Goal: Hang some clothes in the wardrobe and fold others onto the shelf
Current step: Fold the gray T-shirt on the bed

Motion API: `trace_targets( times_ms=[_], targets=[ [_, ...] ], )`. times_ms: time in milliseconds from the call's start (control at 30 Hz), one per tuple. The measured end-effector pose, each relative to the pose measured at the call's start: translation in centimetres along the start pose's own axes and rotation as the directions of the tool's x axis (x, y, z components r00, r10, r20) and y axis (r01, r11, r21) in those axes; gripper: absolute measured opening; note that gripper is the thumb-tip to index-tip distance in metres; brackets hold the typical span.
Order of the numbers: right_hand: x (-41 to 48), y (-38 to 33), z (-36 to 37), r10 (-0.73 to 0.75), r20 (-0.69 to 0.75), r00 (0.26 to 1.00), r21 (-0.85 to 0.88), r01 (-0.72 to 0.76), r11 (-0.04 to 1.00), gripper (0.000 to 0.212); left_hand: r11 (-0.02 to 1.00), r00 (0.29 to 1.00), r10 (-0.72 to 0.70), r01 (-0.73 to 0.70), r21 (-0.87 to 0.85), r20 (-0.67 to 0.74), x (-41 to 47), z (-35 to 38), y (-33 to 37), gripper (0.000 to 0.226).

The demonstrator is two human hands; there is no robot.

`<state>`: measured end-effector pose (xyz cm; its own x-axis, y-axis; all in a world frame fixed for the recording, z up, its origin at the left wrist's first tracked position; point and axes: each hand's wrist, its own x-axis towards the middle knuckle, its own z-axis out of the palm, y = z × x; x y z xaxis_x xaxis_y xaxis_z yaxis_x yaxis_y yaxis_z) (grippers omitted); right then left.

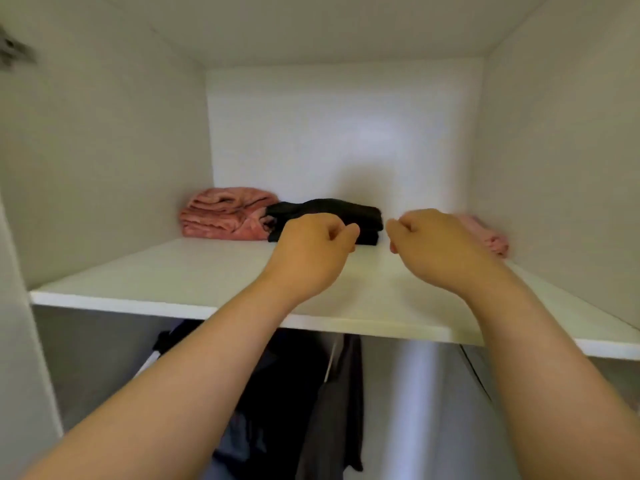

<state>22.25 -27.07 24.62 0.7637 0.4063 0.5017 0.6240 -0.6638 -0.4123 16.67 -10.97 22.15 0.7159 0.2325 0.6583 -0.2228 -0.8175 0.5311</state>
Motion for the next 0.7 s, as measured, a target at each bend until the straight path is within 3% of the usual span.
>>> trace_targets(
  times_ms=[100,200,367,533,700],
  targets=[
    [-6.2,-6.1,3.5,-0.155,0.095,0.983,0.112,0.144,0.983,0.048,0.996,0.984,-0.089,0.089,-0.008,-0.154,-8.8,-5.6,-2.3,0.040],
    [-11.9,-12.3,7.2,-0.313,0.248,0.917,0.161,0.280,0.946,0.047,0.966,0.941,-0.243,0.256,0.024,-0.236,-18.9,-11.0,-4.2,0.047],
    [-23.0,-21.3,14.7,-0.574,0.476,0.666,0.359,0.448,0.819,0.047,0.790,0.762,-0.560,0.610,0.069,-0.324,-37.4,-17.4,-5.5,0.048],
    [-36.2,-28.8,20.9,-0.746,0.590,0.310,0.568,0.497,0.656,0.052,0.517,0.435,-0.753,0.855,-0.034,-0.494,-55.1,-20.8,-3.0,0.049],
    [-50.3,-34.8,25.2,-0.800,0.594,-0.080,0.716,0.507,0.481,0.054,0.210,0.023,-0.767,0.953,-0.217,-0.642,-69.3,-21.7,1.1,0.051]
  ],
)
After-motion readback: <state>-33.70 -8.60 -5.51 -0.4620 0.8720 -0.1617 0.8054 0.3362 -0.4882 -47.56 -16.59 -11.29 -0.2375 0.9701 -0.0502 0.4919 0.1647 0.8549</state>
